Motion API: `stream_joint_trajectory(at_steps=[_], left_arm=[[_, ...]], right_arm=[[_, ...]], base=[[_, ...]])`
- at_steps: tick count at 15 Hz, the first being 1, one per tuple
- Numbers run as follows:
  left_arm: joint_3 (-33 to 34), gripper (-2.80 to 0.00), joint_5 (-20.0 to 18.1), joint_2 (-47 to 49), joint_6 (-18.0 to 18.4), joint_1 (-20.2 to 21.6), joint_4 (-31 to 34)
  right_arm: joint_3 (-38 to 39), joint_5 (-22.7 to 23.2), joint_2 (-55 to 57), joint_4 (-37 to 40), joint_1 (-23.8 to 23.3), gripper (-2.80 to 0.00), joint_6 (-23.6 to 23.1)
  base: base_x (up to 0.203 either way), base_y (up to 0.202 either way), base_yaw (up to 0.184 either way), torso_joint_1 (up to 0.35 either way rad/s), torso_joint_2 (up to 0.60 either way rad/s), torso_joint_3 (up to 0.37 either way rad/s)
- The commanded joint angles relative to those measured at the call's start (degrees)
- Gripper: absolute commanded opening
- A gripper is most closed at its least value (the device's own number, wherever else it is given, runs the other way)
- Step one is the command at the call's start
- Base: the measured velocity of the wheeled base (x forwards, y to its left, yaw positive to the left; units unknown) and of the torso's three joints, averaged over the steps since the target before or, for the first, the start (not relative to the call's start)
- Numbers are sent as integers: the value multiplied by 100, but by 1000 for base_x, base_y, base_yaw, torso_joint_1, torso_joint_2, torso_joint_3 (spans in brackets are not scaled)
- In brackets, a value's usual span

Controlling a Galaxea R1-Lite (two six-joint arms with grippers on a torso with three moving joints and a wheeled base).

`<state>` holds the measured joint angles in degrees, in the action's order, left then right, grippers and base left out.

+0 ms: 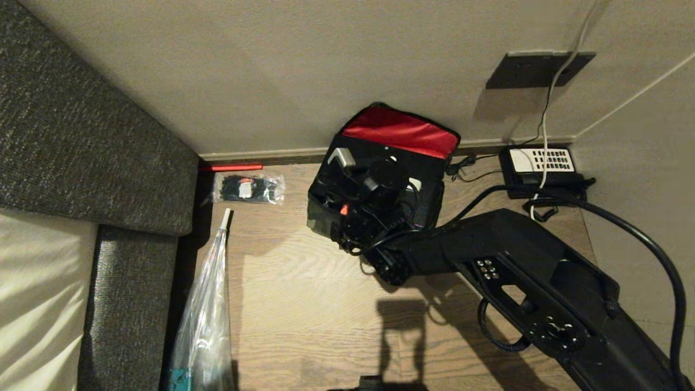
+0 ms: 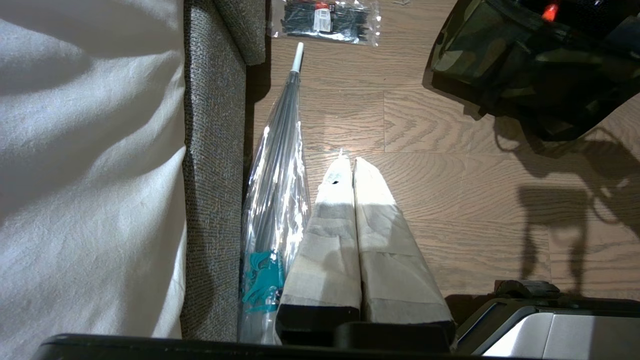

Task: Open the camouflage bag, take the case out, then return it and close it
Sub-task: Lift the black box

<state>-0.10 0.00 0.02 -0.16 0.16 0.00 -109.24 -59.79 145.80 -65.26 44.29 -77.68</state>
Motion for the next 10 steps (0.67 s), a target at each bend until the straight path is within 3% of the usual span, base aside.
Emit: stream_joint_trajectory(at_steps=[1, 10], left_arm=[[1, -280, 0, -20, -2, 2, 0], [1, -280, 0, -20, -2, 2, 0]], right_arm=[[17, -33, -239, 85, 18, -280, -1], [86, -42, -475, 227, 78, -280, 50]], base=[[0, 0, 0, 0, 0, 0], [0, 0, 0, 0, 0, 0]])
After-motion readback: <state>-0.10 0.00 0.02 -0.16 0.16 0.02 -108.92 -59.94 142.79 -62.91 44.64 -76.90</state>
